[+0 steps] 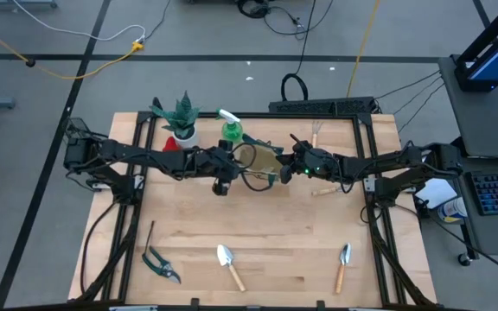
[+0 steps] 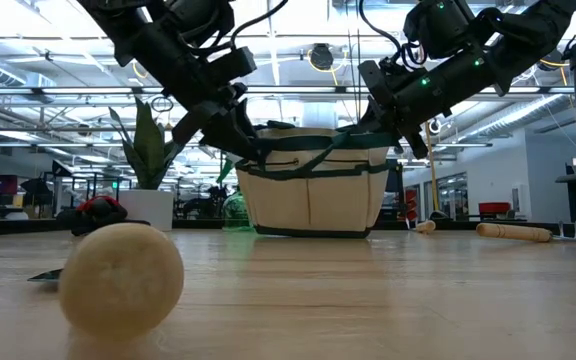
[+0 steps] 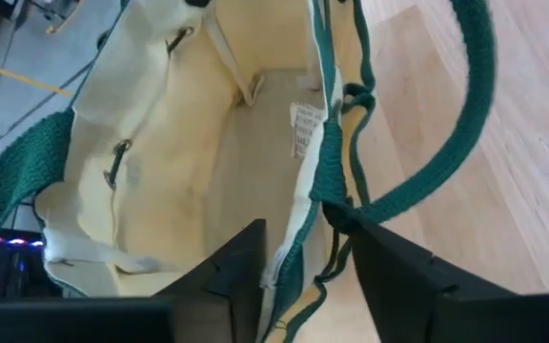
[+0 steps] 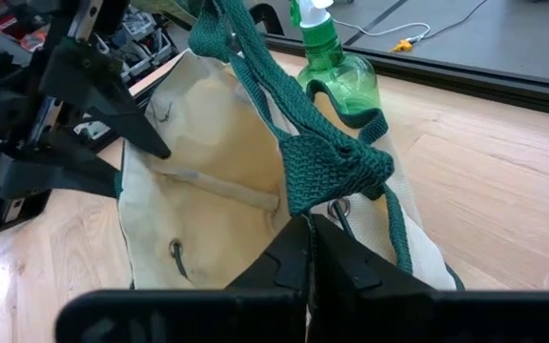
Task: Pick & Place Garden tools in Gardening bag
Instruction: Prepare the gardening bag
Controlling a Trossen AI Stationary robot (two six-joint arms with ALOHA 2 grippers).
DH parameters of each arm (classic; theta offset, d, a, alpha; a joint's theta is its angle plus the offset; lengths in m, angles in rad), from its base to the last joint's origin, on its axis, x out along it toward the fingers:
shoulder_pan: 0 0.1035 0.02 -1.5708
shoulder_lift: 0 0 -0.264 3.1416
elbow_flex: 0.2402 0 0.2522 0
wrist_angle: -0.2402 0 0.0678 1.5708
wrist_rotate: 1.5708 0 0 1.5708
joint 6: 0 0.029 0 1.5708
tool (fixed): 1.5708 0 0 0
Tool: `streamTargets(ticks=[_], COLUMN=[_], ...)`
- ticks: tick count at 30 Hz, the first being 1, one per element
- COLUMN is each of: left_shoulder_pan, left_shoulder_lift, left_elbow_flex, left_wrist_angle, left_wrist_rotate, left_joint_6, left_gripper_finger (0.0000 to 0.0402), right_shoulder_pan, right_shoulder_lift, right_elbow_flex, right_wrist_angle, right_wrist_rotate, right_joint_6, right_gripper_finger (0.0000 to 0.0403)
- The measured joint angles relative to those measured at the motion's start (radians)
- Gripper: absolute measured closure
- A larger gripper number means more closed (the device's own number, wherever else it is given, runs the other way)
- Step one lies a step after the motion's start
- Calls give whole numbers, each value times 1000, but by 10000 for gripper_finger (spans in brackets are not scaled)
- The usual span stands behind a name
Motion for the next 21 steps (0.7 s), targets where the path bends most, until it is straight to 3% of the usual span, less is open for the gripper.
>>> streamTargets(ticks=[10,17,21], left_shoulder_pan=[0,-6,-17], left_shoulder_lift=[0,0,-1], left_elbow_flex=[0,-1,-1], left_wrist_angle=[29,29,29], left_wrist_rotate=[-1,6,30], left_joint_6=[1,0,-2], left_gripper_finger=[390,381,395], right_shoulder_pan=[0,0,0], right_shoulder_lift=[0,0,0], right_elbow_flex=[0,0,-1], right_wrist_angle=[0,16,40], right_wrist_rotate=[0,1,1], right_joint_6=[-12,-33,-28], right_gripper_finger=[399,399,399])
